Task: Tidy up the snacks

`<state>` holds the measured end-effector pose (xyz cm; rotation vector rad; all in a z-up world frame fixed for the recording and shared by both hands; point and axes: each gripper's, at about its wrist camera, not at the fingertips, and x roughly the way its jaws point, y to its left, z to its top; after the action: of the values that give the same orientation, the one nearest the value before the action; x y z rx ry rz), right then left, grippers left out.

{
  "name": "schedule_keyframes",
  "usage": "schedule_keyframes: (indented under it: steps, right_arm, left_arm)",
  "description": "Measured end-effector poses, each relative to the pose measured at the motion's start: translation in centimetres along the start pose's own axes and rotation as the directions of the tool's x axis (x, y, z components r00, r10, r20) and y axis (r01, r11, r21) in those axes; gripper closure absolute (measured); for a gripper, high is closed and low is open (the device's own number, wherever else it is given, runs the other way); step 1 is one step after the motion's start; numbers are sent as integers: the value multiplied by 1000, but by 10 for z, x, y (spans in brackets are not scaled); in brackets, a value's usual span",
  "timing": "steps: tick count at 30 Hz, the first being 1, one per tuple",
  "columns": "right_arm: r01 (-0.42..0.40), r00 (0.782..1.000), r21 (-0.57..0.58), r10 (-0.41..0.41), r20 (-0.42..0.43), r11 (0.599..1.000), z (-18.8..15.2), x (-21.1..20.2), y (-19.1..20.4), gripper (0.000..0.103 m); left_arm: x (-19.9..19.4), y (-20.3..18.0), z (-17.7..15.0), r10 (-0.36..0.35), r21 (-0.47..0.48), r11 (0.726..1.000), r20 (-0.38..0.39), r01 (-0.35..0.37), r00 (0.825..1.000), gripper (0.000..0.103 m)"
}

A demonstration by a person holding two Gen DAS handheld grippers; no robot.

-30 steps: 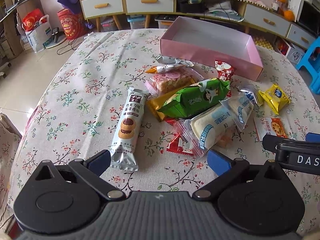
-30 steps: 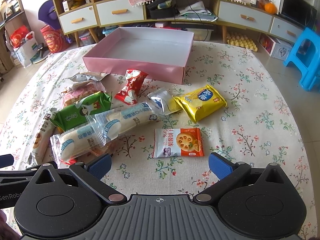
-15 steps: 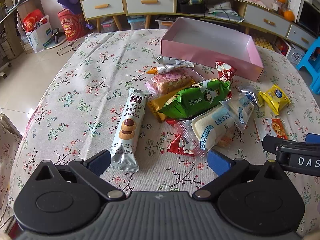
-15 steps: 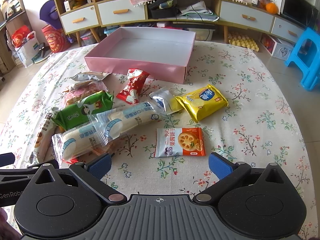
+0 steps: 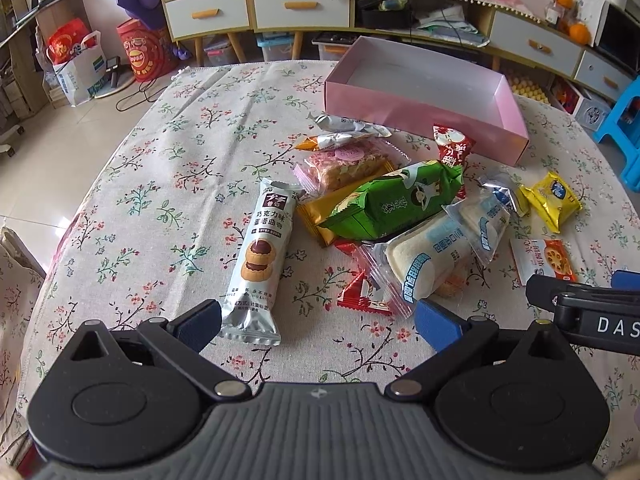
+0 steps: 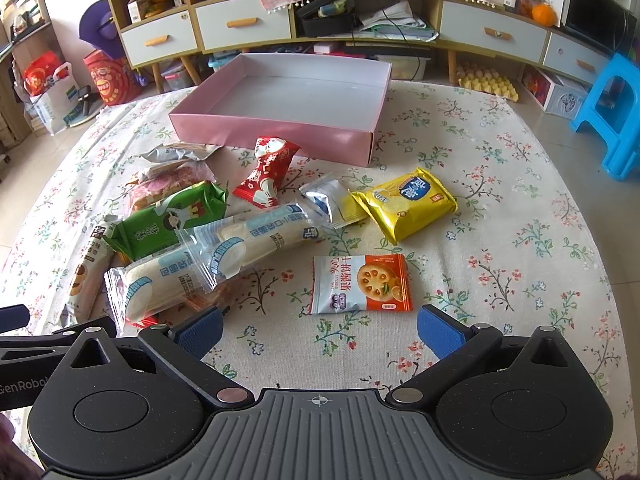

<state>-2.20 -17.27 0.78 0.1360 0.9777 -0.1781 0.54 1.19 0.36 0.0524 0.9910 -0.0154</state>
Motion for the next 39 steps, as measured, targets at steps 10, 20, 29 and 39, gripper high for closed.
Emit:
schedule_keyframes:
  steps: [10,20,29,39]
  right_arm:
    - [-7,1000,2,7,-3,1000,0,1,0,0]
    - [-9,1000,2,9,-4,1000,-1,1,0,0]
    - [13,1000,-39,-12,18,999,10,1,4,0]
    - [-165,985,-3,165,-51,986,52,12,2,0]
  left_arm:
    - [1,2,1,3,-1,1000,3,-3,1000,0]
    - [2,2,1,4,-2,1000,5,-4,1000,0]
    - [2,11,10,-13,12,1000,37,13,999,0]
    - [13,33,47,-140,30,990,2,140,990,1]
